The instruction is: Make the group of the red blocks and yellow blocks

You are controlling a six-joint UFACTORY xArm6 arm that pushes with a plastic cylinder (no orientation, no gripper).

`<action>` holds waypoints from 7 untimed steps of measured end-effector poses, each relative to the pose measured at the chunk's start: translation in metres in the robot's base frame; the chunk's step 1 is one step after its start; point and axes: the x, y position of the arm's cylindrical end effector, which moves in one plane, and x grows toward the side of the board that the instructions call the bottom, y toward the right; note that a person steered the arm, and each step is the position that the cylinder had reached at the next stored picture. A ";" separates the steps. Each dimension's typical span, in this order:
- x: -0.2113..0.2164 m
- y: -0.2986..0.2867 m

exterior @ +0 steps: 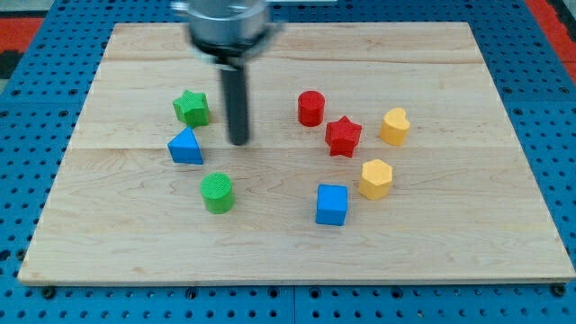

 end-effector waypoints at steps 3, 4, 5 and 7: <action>-0.112 -0.006; -0.087 0.057; -0.084 0.042; -0.084 0.099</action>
